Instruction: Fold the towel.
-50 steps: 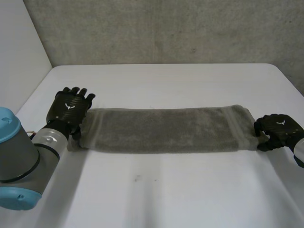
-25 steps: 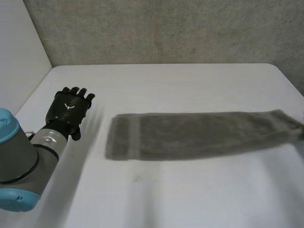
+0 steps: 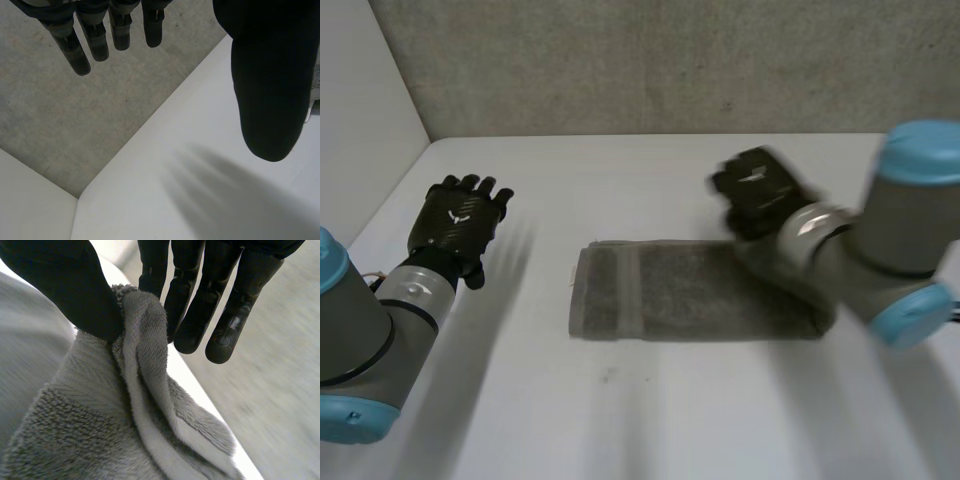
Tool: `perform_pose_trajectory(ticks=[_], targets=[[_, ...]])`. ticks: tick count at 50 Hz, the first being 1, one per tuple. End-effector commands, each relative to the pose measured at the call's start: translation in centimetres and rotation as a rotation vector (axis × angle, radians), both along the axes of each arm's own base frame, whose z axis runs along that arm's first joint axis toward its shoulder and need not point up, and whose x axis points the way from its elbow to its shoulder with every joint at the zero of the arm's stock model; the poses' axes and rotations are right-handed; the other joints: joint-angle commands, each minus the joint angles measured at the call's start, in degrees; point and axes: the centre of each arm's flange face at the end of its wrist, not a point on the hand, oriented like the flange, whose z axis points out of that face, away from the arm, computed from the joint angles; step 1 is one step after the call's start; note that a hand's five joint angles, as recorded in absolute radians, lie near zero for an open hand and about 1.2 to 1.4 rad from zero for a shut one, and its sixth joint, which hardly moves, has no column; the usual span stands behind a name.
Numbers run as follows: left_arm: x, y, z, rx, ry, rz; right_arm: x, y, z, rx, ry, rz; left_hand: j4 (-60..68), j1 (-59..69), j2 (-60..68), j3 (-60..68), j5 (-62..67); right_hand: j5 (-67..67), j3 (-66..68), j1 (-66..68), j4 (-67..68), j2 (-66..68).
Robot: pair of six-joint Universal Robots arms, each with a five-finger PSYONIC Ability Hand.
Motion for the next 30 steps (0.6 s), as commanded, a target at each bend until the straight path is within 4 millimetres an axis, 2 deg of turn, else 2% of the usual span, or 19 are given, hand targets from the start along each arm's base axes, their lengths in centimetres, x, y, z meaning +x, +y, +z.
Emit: perform_pose_trajectory(ticks=[1,2,4,8,9,10,11,12,15,17,18,20,21,22,23,25,26,28,30], targets=[[0.0,-0.1,0.1,-0.005,0.003,-0.001,8.0,8.1,-4.1,0.045,0.003,0.267,0.5,0.4,0.6,0.6,-1.3,15.8,12.0,19.7,11.5,12.7],[0.0,-0.1,0.1,-0.006,0.003,-0.001,8.0,8.1,-4.1,0.045,0.003,0.268,0.5,0.4,0.6,0.6,-1.3,15.8,12.0,19.7,11.5,12.7],[-0.2,-0.1,0.3,-0.01,0.004,-0.007,9.2,9.7,-6.0,0.068,0.01,0.305,0.5,0.4,0.6,0.6,-1.3,15.8,12.0,19.7,11.5,12.7],[-0.5,0.0,0.4,-0.016,0.006,-0.016,9.6,10.4,-7.6,0.096,0.034,0.321,0.5,0.4,0.6,0.6,-1.3,15.8,12.0,19.7,11.5,12.7],[-0.6,-0.1,0.2,-0.011,0.005,-0.019,9.6,10.3,-7.8,0.1,0.039,0.313,0.3,0.2,0.4,0.4,-1.5,3.1,-0.8,7.0,-1.3,0.0],[-0.6,-0.1,0.2,-0.011,0.005,-0.019,9.6,10.3,-7.8,0.1,0.039,0.313,0.3,0.2,0.4,0.4,-1.5,2.9,-0.9,6.9,-1.4,-0.1],[-0.8,-0.2,0.3,-0.017,0.008,-0.024,9.5,10.3,-7.7,0.099,0.04,0.298,0.3,0.2,0.4,0.4,-1.5,-29.7,-33.6,-25.8,-34.1,-32.8],[-1.2,-0.3,0.3,-0.02,0.012,-0.033,9.1,9.9,-7.2,0.099,0.032,0.269,0.5,0.4,0.6,0.6,-1.3,-54.2,-58.0,-50.3,-58.5,-57.3],[-2.0,-0.1,0.2,-0.018,0.021,-0.057,8.8,9.8,-6.1,0.088,0.016,0.244,0.5,0.4,0.6,0.6,-1.3,-54.2,-58.0,-50.3,-58.5,-57.3],[-3.9,0.3,0.5,-0.018,0.066,-0.11,7.2,8.6,-3.2,0.096,-0.064,0.164,0.7,0.5,0.8,0.7,-1.1,-54.2,-58.0,-50.3,-58.5,-57.3],[-3.9,0.3,0.5,-0.018,0.066,-0.11,7.2,8.6,-3.2,0.097,-0.065,0.164,0.7,0.5,0.8,0.7,-1.1,-54.2,-58.0,-50.3,-58.5,-57.3],[-5.3,0.3,1.3,-0.023,0.138,-0.143,4.0,6.3,-1.3,0.149,-0.155,0.058,1.0,0.9,1.1,1.1,-0.8,-54.2,-58.0,-50.3,-58.5,-57.3],[-5.3,0.3,1.3,-0.023,0.138,-0.143,4.0,6.3,-1.3,0.149,-0.155,0.058,1.0,0.9,1.1,1.1,-0.8,-54.2,-58.0,-50.3,-58.5,-57.3],[-5.8,0.2,1.6,-0.019,0.178,-0.155,2.6,5.5,-0.7,0.168,-0.188,0.013,1.5,1.4,1.6,1.6,-0.3,-54.2,-58.0,-50.3,-58.5,-57.3],[-5.8,0.2,1.6,-0.019,0.178,-0.155,2.6,5.5,-0.7,0.168,-0.188,0.013,1.5,1.4,1.6,1.6,-0.3,-54.2,-58.0,-50.3,-58.5,-57.3],[-7.5,0.4,1.9,-0.002,0.249,-0.195,0.1,4.8,-0.8,0.216,-0.2,-0.05,2.0,1.9,2.1,2.1,0.2,-54.2,-58.0,-50.3,-58.5,-57.3],[-7.5,0.4,1.9,-0.002,0.249,-0.196,0.1,4.8,-0.8,0.216,-0.2,-0.05,2.0,1.9,2.1,2.1,0.2,-54.2,-58.0,-50.3,-58.5,-57.3],[-9.5,1.1,1.6,0.025,0.291,-0.249,-2.3,4.5,-2.4,0.276,-0.173,-0.098,2.4,2.2,2.5,2.4,0.5,-54.2,-58.0,-50.3,-58.5,-57.3],[-10.2,1.3,1.2,0.037,0.295,-0.268,-3.7,4.1,-3.3,0.309,-0.161,-0.13,2.4,2.2,2.5,2.4,0.5,-54.2,-58.0,-50.3,-58.5,-57.3]])
